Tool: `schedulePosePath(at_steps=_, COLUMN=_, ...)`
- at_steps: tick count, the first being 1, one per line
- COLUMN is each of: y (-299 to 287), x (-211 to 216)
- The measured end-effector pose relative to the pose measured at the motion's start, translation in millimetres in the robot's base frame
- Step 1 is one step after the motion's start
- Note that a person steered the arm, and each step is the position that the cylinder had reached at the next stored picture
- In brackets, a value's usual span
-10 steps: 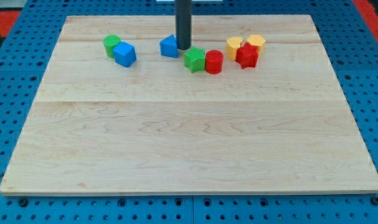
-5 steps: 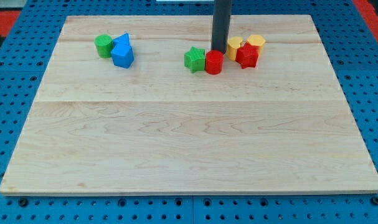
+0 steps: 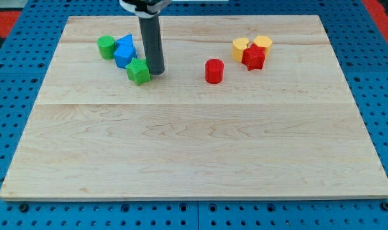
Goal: Move green star into the group of blocks
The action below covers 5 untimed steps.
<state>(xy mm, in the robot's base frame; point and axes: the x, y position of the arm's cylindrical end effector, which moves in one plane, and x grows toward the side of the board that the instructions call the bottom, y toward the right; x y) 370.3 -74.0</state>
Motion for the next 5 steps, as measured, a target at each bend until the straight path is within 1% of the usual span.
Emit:
schedulePosePath(at_steps=1, y=-3, x=22)
schedulePosePath(at_steps=2, y=-28, x=25)
schedulePosePath(at_steps=5, y=-59, x=-5)
